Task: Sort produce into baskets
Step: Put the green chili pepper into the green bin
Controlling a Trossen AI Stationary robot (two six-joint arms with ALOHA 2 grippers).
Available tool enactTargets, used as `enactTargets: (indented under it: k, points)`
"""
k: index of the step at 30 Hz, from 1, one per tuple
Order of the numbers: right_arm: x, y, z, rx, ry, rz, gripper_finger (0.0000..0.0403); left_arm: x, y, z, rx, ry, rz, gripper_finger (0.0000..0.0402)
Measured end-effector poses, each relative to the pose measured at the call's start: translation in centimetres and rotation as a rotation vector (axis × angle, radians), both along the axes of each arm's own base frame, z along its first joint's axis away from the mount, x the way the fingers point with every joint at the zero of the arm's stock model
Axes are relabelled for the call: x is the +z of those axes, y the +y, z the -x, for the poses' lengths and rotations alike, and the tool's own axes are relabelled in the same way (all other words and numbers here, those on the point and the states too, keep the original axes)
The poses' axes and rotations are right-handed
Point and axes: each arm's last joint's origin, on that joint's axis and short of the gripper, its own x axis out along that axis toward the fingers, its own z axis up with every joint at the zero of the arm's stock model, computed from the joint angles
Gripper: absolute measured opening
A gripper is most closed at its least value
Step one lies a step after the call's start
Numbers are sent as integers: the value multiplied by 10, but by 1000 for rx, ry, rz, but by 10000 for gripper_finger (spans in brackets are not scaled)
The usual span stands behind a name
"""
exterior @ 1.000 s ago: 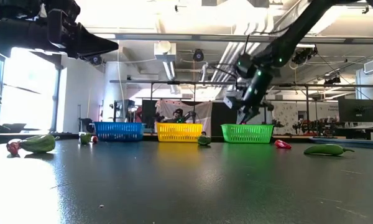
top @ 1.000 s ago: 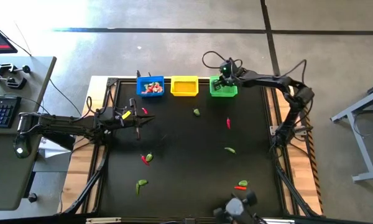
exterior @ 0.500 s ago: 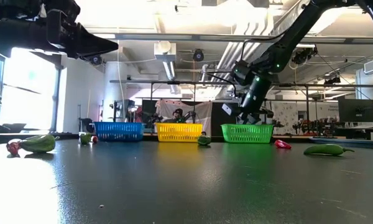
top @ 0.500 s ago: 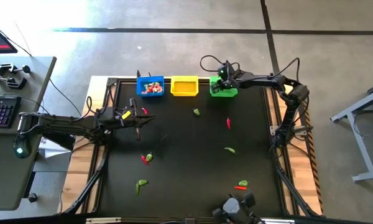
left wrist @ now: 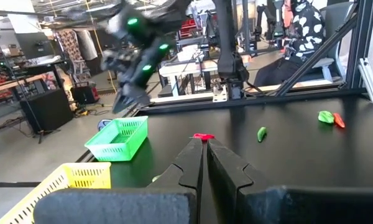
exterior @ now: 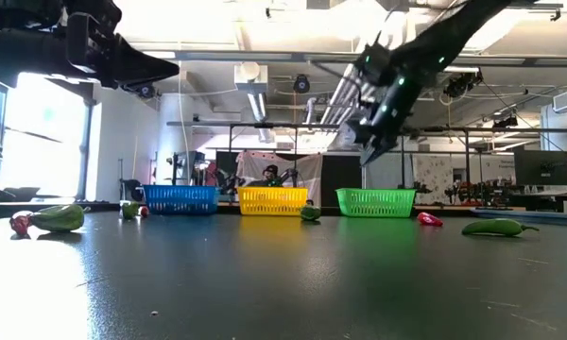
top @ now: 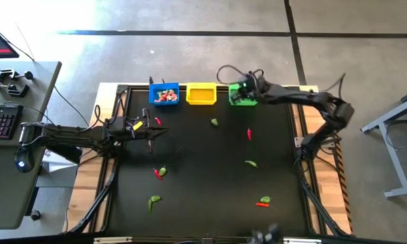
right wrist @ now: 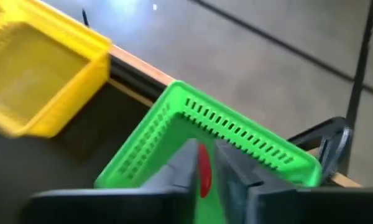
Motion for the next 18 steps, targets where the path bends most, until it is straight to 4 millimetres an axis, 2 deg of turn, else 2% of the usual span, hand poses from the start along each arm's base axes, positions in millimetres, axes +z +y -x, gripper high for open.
enactTargets:
  k: [2,6,12,18]
  points:
    - [3,22,0,13,-19,23,10,0,0,0,0,0,0,9]
    - [-1,66,3,34,-89,5,26,0,0,0,-1,0,0,9]
    - [-27,126,17,94,-143,-87,3,0,0,0,-1,0,0,9]
    - [-50,184,34,165,-179,-205,4,0,0,0,0,0,0,9]
